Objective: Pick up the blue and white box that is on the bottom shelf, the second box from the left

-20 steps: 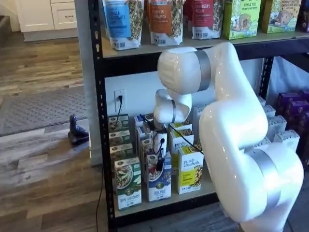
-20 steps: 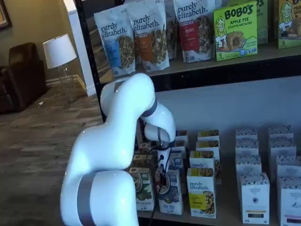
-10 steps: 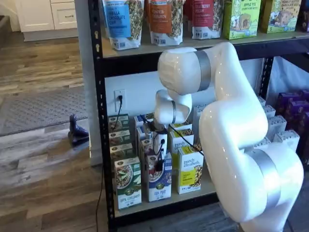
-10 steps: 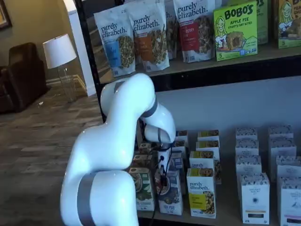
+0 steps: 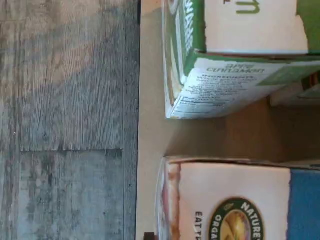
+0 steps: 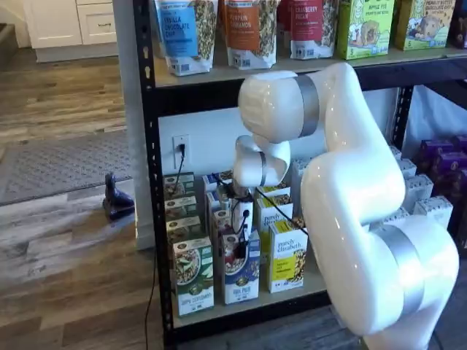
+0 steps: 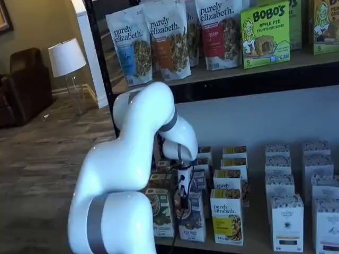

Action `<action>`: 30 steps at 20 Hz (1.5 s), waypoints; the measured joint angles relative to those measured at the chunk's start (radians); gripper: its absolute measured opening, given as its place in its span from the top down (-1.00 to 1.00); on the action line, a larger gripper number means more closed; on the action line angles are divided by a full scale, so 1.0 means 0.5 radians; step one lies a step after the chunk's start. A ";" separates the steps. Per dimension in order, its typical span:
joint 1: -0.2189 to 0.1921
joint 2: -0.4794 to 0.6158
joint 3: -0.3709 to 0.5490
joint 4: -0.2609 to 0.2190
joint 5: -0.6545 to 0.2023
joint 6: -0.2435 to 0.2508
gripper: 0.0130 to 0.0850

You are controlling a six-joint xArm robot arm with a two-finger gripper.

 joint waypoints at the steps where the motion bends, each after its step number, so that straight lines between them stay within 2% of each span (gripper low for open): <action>1: 0.000 -0.001 0.002 -0.003 0.002 0.003 -0.56; 3: 0.000 -0.002 0.003 -0.005 0.004 0.004 -0.56; 4: 0.000 -0.002 0.007 0.004 0.001 -0.004 -0.44; 5: 0.000 -0.002 0.009 0.008 -0.001 -0.007 -0.44; 7: 0.001 -0.003 0.013 0.011 -0.004 -0.009 -0.22; 14: 0.004 -0.010 0.039 0.000 -0.020 0.001 -0.22; 19: 0.005 -0.033 0.078 0.032 -0.038 -0.027 -0.22; 21: 0.005 -0.044 0.096 0.052 -0.048 -0.044 0.00; 30: 0.007 -0.117 0.185 0.039 -0.031 -0.033 0.00</action>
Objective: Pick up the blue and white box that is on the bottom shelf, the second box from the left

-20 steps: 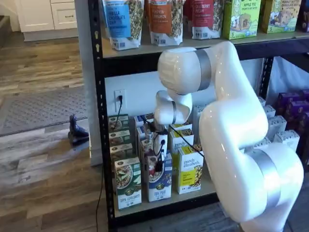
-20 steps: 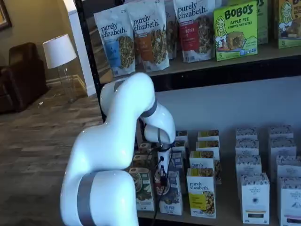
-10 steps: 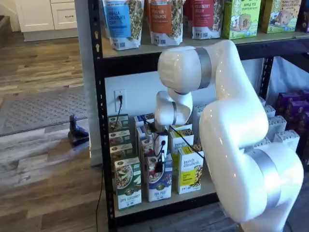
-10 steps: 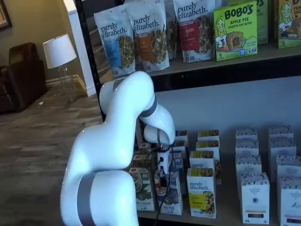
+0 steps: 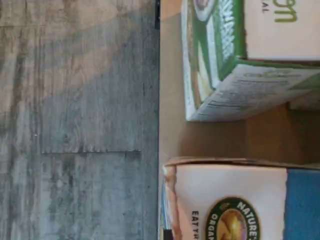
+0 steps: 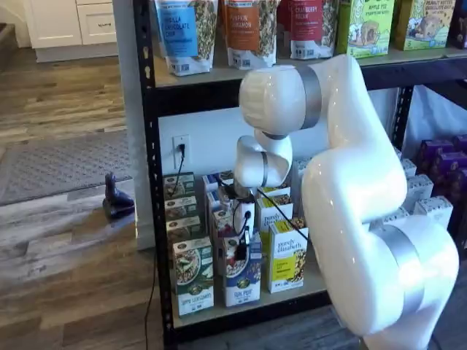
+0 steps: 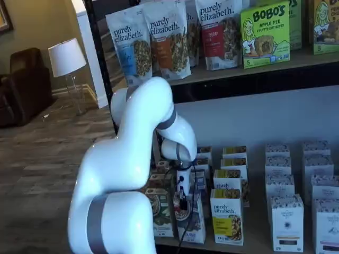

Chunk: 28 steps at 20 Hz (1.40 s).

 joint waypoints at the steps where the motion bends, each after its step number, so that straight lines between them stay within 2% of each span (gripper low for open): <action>1: 0.003 -0.019 0.028 -0.011 -0.008 0.011 0.00; 8: 0.039 -0.190 0.321 -0.046 -0.128 0.063 0.00; 19: 0.130 -0.585 0.955 0.003 -0.383 0.086 0.00; 28: 0.187 -0.853 1.296 0.028 -0.469 0.113 0.00</action>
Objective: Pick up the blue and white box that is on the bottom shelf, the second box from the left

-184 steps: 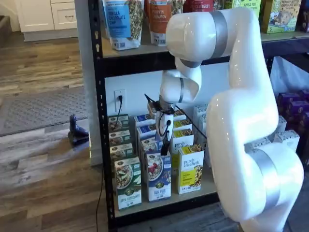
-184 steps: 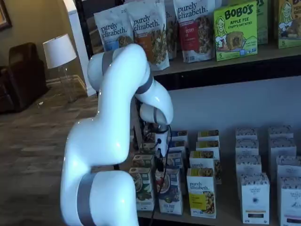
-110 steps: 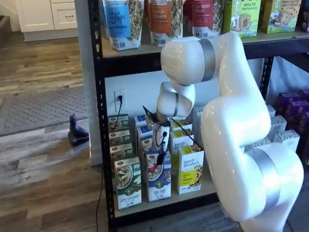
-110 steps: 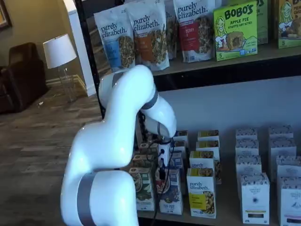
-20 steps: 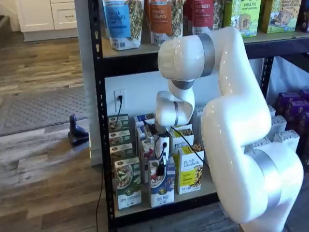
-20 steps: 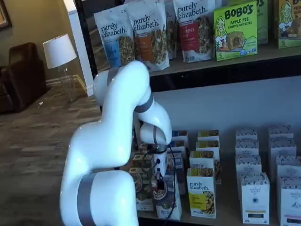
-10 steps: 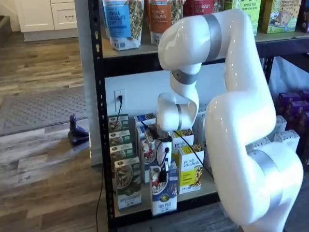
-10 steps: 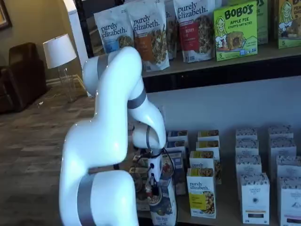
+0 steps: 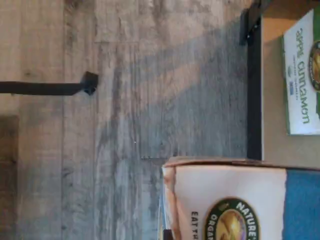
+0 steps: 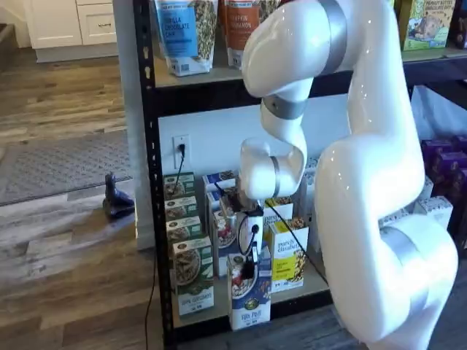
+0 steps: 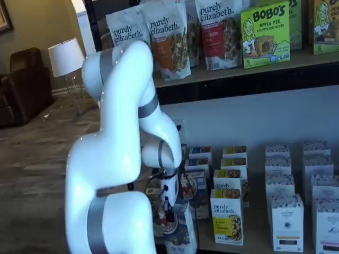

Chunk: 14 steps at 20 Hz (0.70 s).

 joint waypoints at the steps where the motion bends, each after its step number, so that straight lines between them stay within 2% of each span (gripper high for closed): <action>1: 0.007 -0.033 0.033 0.008 -0.003 0.000 0.00; 8: 0.070 -0.299 0.261 0.100 0.006 -0.021 0.00; 14: 0.112 -0.530 0.432 -0.033 0.029 0.151 0.00</action>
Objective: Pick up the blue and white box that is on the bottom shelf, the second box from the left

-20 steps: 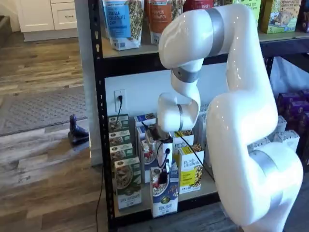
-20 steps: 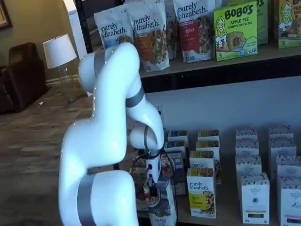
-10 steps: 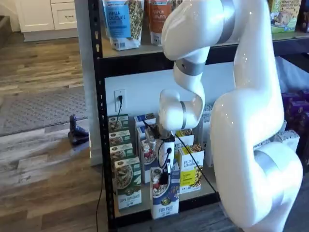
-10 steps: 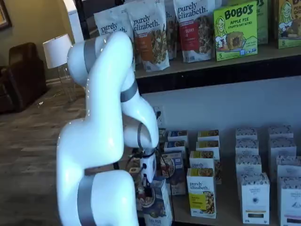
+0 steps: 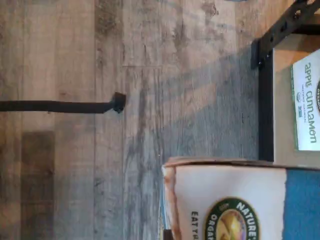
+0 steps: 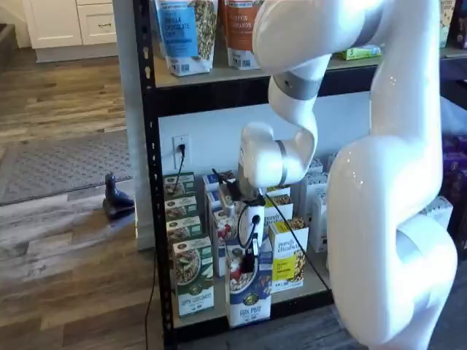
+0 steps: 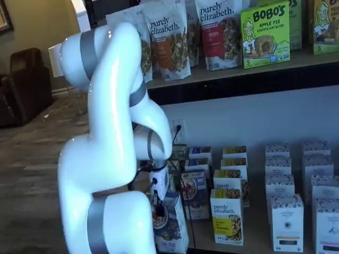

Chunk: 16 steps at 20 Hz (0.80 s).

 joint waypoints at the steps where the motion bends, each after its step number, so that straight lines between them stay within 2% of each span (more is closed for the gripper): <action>1: 0.005 -0.036 0.025 -0.015 0.006 0.019 0.00; 5: 0.022 -0.188 0.127 -0.043 0.045 0.068 0.00; 7: 0.030 -0.266 0.180 -0.115 0.059 0.144 0.00; 9: 0.039 -0.347 0.227 -0.148 0.084 0.185 0.00; 16: 0.052 -0.525 0.328 -0.149 0.119 0.205 0.00</action>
